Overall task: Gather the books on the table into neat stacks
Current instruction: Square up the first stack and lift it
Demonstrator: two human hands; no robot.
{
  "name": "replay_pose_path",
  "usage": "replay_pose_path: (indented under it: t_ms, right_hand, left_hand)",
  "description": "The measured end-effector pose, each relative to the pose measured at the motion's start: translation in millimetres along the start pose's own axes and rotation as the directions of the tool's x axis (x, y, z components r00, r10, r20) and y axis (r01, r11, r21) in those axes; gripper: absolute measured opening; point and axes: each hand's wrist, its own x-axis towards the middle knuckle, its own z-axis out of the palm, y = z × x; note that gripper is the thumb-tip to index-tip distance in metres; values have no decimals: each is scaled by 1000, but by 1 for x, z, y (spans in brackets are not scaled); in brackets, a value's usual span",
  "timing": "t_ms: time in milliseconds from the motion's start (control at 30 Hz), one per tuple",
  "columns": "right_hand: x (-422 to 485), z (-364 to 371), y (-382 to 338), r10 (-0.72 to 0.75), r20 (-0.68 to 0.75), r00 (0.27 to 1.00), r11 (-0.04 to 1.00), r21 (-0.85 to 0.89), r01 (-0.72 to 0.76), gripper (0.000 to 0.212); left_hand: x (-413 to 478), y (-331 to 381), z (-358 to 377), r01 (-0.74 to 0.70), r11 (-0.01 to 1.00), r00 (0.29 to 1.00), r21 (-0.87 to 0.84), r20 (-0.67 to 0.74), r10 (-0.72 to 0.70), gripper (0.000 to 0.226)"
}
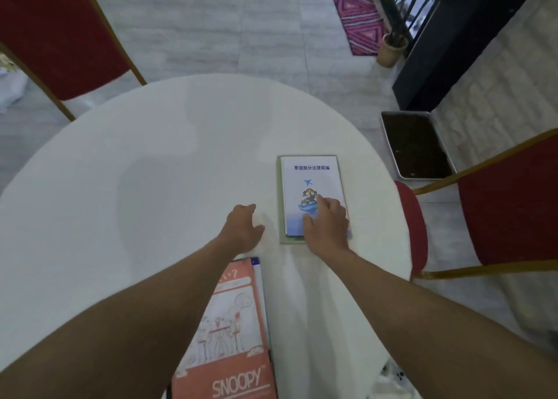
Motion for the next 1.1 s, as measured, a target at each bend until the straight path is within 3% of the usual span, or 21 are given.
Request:
replay_pose_path:
  t_ms: [167, 300, 467, 633, 767, 933, 1100]
  right_hand:
    - [-57, 33, -25, -48, 150, 988, 990, 140, 27, 36]
    - [-98, 57, -37, 21, 286, 958, 988, 142, -64, 66]
    - [-138, 77, -37, 106, 333, 937, 984, 100, -147, 50]
    - [-157, 80, -40, 127, 324, 937, 979, 109, -170, 57]
    - [-158, 78, -42, 157, 325, 933, 972, 118, -205, 54]
    - [-158, 78, -41, 170, 333, 928, 969, 116, -219, 46]
    - [-156, 78, -42, 173, 339, 925, 969, 112, -222, 37]
  left_hand:
    - [-56, -56, -9, 134, 988, 989, 71, -71, -129, 61]
    - [-99, -101, 1, 281, 957, 954, 72, -126, -271, 55]
    - [-128, -135, 20, 275, 961, 921, -35, -278, -273, 61]
    - [-143, -149, 24, 208, 957, 913, -202, -311, -264, 78]
    - [-147, -151, 21, 361, 918, 895, -162, -218, -390, 68]
    - [-141, -141, 25, 335, 928, 923, -161, -144, -358, 64]
    - [-138, -137, 25, 425, 888, 887, -175, -117, -447, 64]
